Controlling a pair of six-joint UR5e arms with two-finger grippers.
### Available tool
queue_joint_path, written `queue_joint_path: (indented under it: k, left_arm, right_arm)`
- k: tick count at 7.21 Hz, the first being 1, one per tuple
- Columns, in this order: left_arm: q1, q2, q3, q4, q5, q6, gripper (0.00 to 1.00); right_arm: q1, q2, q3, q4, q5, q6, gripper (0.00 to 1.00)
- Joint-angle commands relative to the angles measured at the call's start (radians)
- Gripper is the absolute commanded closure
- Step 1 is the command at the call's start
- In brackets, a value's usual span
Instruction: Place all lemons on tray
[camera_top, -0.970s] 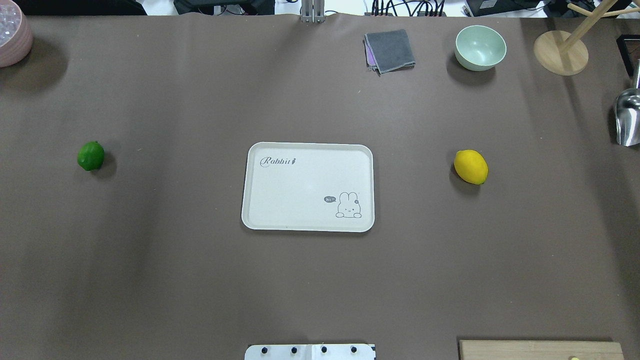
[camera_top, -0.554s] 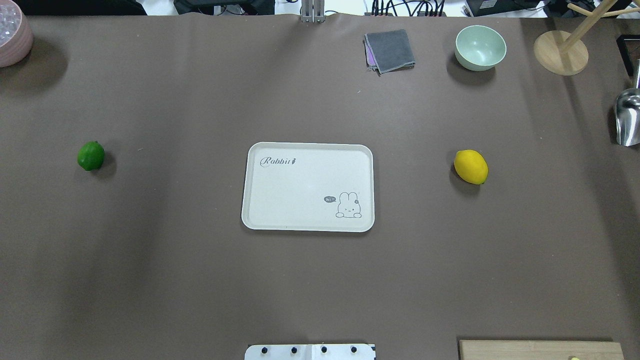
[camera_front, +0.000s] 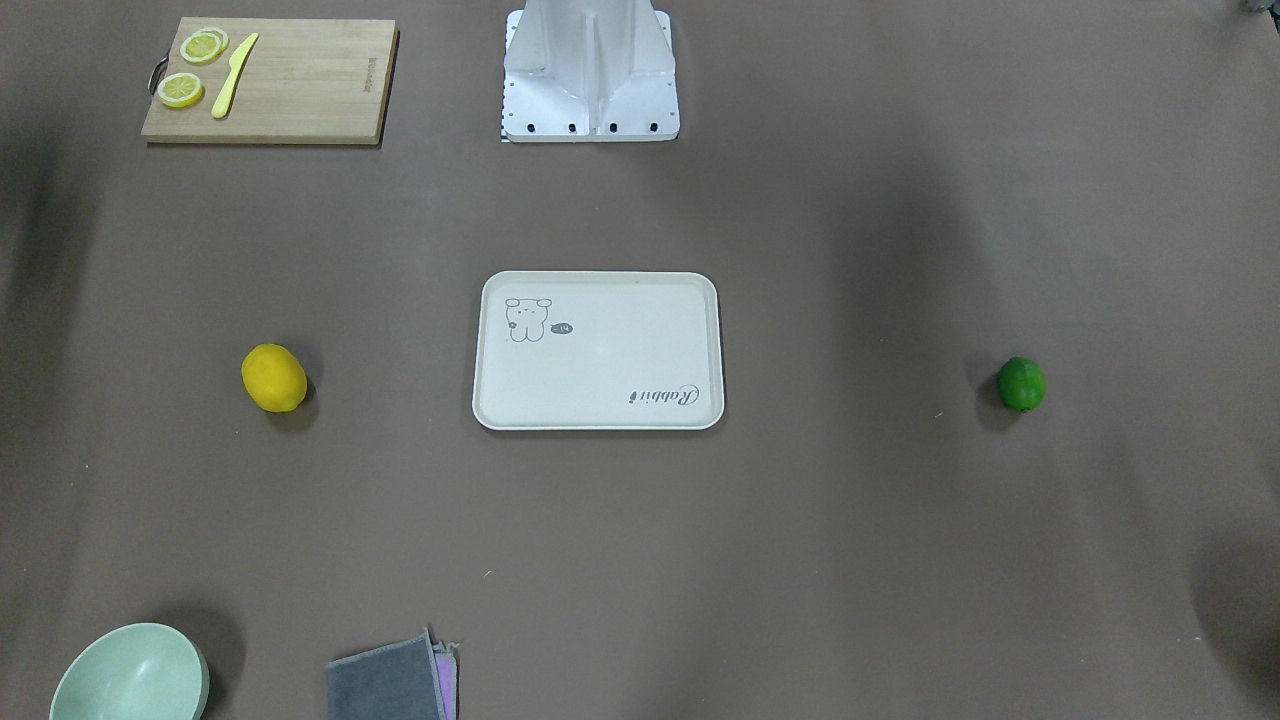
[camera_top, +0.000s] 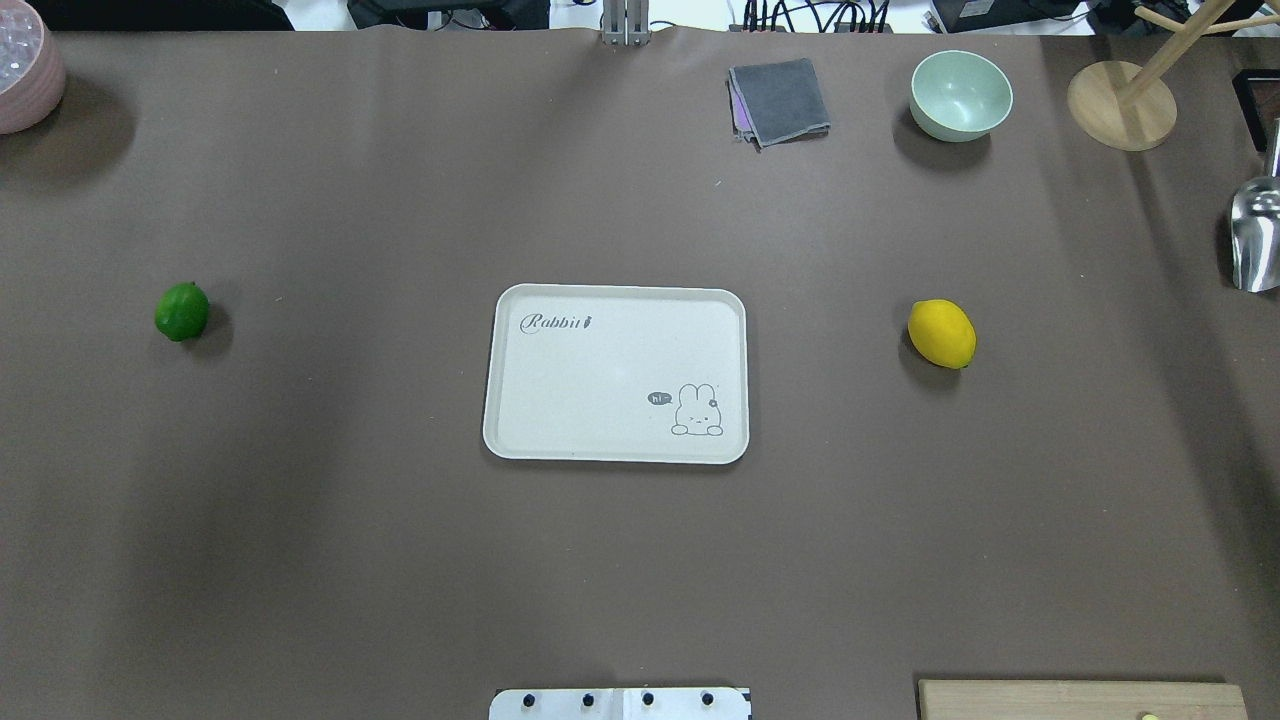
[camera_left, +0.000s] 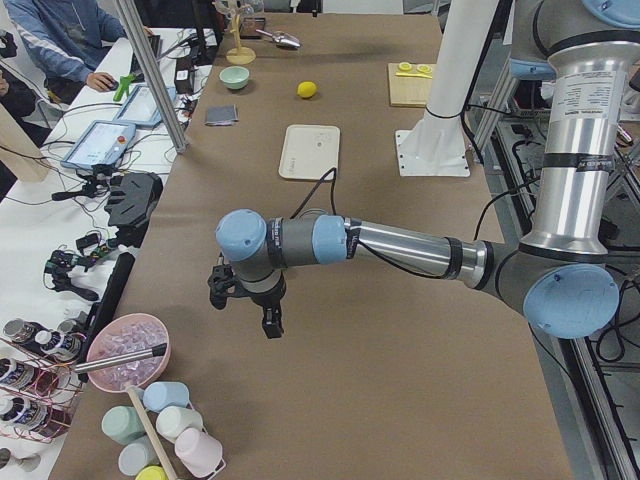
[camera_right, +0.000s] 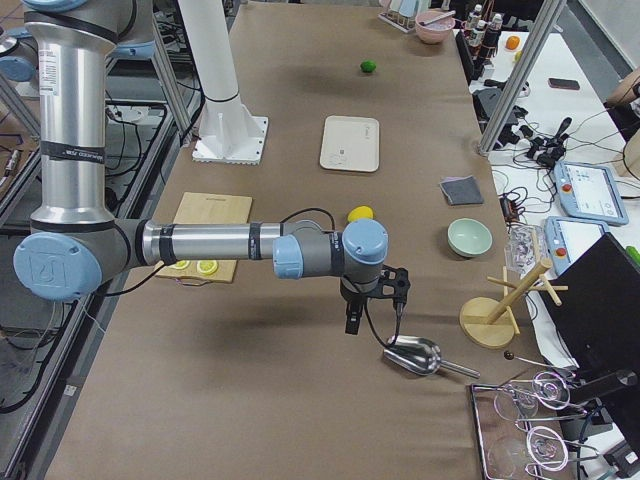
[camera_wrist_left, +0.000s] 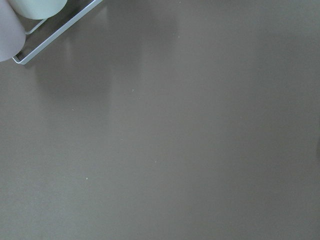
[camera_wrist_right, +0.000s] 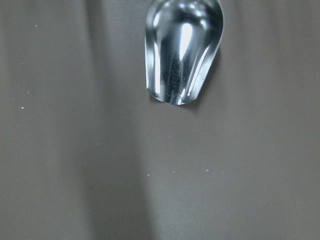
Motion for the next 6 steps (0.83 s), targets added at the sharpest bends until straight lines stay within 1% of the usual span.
queue_joint_path:
  k: [1, 2, 3, 4, 5, 6]
  left_arm:
    - [0.080, -0.021, -0.035, -0.008, -0.028, -0.142, 0.02]
    - [0.132, -0.051, -0.035, -0.007, -0.030, -0.190, 0.02]
    - [0.162, -0.064, -0.038, -0.026, -0.030, -0.237, 0.03]
    - [0.188, -0.076, -0.047, -0.069, -0.030, -0.326, 0.03]
    - [0.250, -0.081, -0.050, -0.136, -0.030, -0.437, 0.03]
    - [0.296, -0.081, -0.033, -0.201, -0.027, -0.498, 0.03]
  right_arm:
    - [-0.091, 0.046, 0.031, 0.002, -0.005, 0.110, 0.01]
    - [-0.129, 0.078, 0.031, -0.001, -0.005, 0.129, 0.01]
    - [-0.178, 0.116, 0.031, -0.001, -0.008, 0.207, 0.01]
    - [-0.229, 0.153, 0.031, -0.001, -0.013, 0.271, 0.01]
    - [-0.279, 0.198, 0.028, -0.001, -0.019, 0.334, 0.01]
    - [-0.329, 0.242, 0.028, -0.001, -0.043, 0.400, 0.01]
